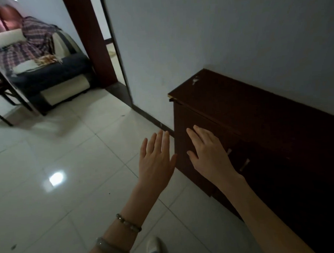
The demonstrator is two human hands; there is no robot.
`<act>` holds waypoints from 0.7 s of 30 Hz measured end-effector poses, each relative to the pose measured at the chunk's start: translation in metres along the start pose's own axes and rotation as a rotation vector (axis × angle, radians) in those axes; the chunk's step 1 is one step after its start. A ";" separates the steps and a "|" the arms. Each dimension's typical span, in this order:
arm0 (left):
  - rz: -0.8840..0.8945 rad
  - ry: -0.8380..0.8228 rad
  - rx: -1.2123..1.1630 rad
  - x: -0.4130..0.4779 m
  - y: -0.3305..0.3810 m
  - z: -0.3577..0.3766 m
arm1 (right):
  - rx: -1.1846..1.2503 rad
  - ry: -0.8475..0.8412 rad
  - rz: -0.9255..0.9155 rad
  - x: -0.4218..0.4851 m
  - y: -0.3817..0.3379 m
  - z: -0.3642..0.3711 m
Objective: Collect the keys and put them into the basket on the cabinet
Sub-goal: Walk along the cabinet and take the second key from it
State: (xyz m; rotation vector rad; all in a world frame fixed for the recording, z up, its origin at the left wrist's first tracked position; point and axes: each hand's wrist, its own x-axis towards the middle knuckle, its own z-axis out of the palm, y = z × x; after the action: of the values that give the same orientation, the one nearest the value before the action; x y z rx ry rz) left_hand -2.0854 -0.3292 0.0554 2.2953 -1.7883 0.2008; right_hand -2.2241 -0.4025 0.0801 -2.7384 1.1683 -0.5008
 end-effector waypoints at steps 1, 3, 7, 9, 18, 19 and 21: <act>-0.004 -0.003 0.001 0.006 -0.015 0.001 | -0.001 0.002 -0.004 0.013 -0.008 0.007; -0.011 -0.011 -0.003 0.018 -0.045 0.002 | 0.008 0.009 -0.009 0.039 -0.026 0.019; -0.021 -0.017 -0.017 0.041 -0.101 0.001 | 0.031 0.005 -0.028 0.087 -0.059 0.039; -0.027 -0.018 -0.034 0.054 -0.122 0.002 | 0.027 0.001 -0.041 0.109 -0.070 0.046; -0.034 0.018 -0.059 0.134 -0.185 0.028 | 0.012 -0.019 -0.054 0.208 -0.081 0.079; -0.037 0.019 -0.061 0.147 -0.191 0.032 | 0.006 -0.028 -0.054 0.221 -0.079 0.084; -0.036 0.020 -0.053 0.175 -0.205 0.041 | 0.002 -0.034 -0.049 0.251 -0.072 0.095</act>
State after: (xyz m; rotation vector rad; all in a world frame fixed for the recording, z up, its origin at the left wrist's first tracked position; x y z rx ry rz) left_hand -1.8450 -0.4565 0.0393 2.2785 -1.7207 0.1675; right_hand -1.9799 -0.5345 0.0717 -2.7684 1.0954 -0.4594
